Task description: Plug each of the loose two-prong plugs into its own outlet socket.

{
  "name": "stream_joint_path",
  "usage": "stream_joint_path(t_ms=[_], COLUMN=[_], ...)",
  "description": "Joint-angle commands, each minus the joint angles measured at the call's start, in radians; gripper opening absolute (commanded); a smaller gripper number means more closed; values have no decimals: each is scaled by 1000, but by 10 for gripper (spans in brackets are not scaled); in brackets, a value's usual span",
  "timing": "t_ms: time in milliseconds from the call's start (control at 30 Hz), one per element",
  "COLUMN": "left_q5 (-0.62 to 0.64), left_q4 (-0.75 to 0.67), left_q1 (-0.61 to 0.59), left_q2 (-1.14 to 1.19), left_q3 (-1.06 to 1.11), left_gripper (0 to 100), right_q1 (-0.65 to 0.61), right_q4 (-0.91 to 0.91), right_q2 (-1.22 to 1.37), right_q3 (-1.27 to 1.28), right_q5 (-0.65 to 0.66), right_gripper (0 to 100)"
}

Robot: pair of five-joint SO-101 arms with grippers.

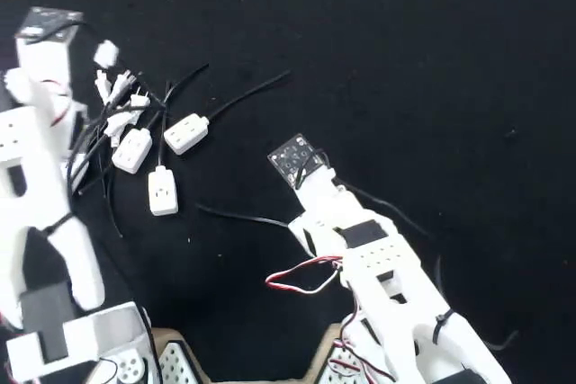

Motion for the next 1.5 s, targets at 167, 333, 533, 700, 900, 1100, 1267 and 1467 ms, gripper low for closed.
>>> stream_joint_path(t_ms=[167, 333, 533, 700, 900, 1100, 1267, 1467], left_q5=[48, 58, 55, 52, 51, 51, 52, 57], left_q4=[-278, -290, -287, -287, -290, -287, -264, -80], left_q1=[64, 67, 61, 65, 65, 84, 87, 87], left_q2=[330, 535, 747, 881, 999, 1125, 1165, 1158], left_q3=[-61, -245, -449, -584, -743, -868, -920, -1110], left_gripper=[260, 255, 256, 257, 257, 253, 187, 58], right_q1=[-11, -14, -14, -11, -11, -11, -11, -11], right_q4=[-18, -18, -18, -18, -18, -20, -20, -20], right_q2=[-27, -27, -27, -27, -24, -27, -27, -24], right_q3=[-2, -2, -2, -2, -2, 5, 7, 7], right_q5=[0, 0, 0, 0, 0, 0, 0, 0], right_gripper=[77, 77, 77, 77, 77, 77, 77, 77])
